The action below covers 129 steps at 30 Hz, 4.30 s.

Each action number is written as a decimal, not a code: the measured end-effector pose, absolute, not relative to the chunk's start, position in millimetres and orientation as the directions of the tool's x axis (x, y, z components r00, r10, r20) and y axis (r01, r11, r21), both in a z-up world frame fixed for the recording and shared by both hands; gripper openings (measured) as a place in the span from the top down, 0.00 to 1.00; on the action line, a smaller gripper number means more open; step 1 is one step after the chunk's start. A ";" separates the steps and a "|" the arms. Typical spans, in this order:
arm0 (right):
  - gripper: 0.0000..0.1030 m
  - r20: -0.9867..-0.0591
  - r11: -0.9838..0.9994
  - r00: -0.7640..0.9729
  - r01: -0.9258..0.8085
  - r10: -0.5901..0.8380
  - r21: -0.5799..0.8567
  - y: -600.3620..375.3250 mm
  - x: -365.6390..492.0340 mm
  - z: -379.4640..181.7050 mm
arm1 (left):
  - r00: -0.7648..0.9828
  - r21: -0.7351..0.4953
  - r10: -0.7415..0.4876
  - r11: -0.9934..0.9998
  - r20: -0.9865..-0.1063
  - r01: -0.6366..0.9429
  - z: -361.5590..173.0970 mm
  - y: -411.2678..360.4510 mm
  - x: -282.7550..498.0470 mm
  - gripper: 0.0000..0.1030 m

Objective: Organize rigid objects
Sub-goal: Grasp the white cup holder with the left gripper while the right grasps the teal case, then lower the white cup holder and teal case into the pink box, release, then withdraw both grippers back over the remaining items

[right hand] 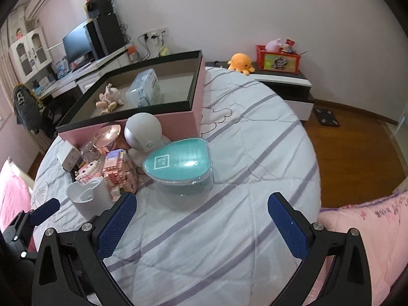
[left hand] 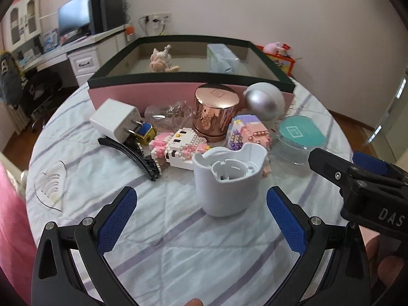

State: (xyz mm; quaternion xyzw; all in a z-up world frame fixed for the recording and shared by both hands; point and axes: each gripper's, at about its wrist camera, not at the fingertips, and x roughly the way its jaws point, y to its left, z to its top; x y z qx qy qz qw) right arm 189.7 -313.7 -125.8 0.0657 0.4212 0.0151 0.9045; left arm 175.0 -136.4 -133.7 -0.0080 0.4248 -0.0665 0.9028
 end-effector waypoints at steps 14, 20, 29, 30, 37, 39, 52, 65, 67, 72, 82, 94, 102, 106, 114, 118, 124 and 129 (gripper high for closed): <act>0.10 -0.800 0.995 0.592 -0.045 0.101 0.092 -298.7 234.2 -158.5 | 0.601 -0.092 -0.156 0.986 -0.784 0.136 -146.4 -145.4 193.4 0.48; 0.31 -0.786 0.998 0.614 -0.046 0.067 0.050 -297.2 231.1 -156.7 | 0.597 -0.111 -0.186 0.981 -0.781 0.161 -144.6 -142.4 190.8 0.49; 0.31 -0.766 0.997 0.640 -0.021 0.068 0.071 -300.5 210.1 -139.8 | 0.610 -0.116 -0.215 0.973 -0.763 0.199 -130.4 -138.5 171.9 0.49; 0.31 -0.762 0.997 0.644 -0.020 0.068 0.073 -300.9 208.2 -136.5 | 0.612 -0.117 -0.217 0.973 -0.761 0.200 -128.1 -138.1 170.9 0.49; 0.31 -0.724 0.996 0.685 -0.031 0.081 0.083 -296.5 191.2 -104.4 | 0.643 -0.125 -0.234 0.969 -0.729 0.212 -99.8 -123.7 160.7 0.49; 0.31 -0.714 0.995 0.694 -0.040 0.093 0.091 -294.1 189.3 -95.6 | 0.655 -0.125 -0.237 0.969 -0.718 0.214 -90.8 -118.8 159.6 0.49; 0.31 -0.647 0.985 0.743 -0.140 0.170 0.097 -271.4 229.8 -31.9 | 0.739 -0.087 -0.230 0.970 -0.633 0.227 -23.2 -84.8 225.1 0.49; 0.31 -0.699 0.989 0.699 -0.101 0.149 0.111 -273.2 370.9 -43.3 | 0.700 -0.063 -0.206 0.973 -0.684 0.224 -34.3 -83.6 370.0 0.49; 0.31 -0.716 0.988 0.681 -0.091 0.153 0.125 -275.4 388.5 -52.9 | 0.688 -0.059 -0.198 0.974 -0.698 0.220 -42.5 -87.3 387.4 0.49; 0.31 -0.756 0.988 0.636 -0.073 0.153 0.139 -276.4 423.2 -75.9 | 0.650 -0.060 -0.189 0.975 -0.736 0.215 -66.5 -97.4 424.5 0.49; 0.30 -0.807 0.979 0.558 -0.061 0.194 0.193 -277.7 445.8 -108.8 | 0.586 -0.041 -0.162 0.976 -0.794 0.214 -95.6 -110.6 449.7 0.28; 0.00 -0.748 0.970 0.633 -0.027 0.202 0.240 -284.0 406.5 -83.4 | 0.739 -0.043 -0.120 0.991 -0.663 0.123 -45.7 -72.0 384.7 0.00; 0.00 -0.682 0.968 0.711 0.006 0.174 0.252 -278.0 353.8 -52.0 | 0.804 -0.056 -0.111 0.994 -0.585 0.096 -7.5 -46.7 320.1 0.00; 0.00 -0.626 0.966 0.762 0.006 0.163 0.258 -277.9 310.8 -33.0 | 0.818 -0.075 -0.135 0.991 -0.559 0.112 5.7 -43.9 283.0 0.00; 0.00 -0.559 0.948 0.804 -0.021 0.204 0.316 -280.7 235.9 -24.0 | 0.838 -0.088 -0.147 0.989 -0.526 0.118 15.1 -39.4 217.3 0.00; 0.00 -0.535 0.947 0.820 -0.024 0.201 0.319 -283.0 199.9 -24.2 | 0.841 -0.107 -0.145 0.989 -0.521 0.105 10.1 -34.6 187.7 0.00; 0.00 -0.493 0.964 0.858 -0.012 0.147 0.267 -274.0 152.4 -23.3 | 0.843 -0.103 -0.123 0.991 -0.524 0.080 -1.8 -29.2 149.0 0.00; 0.00 -0.487 0.980 0.868 0.008 0.092 0.198 -261.9 124.6 -21.4 | 0.830 -0.111 -0.120 0.991 -0.545 0.070 -15.9 -23.4 123.6 0.00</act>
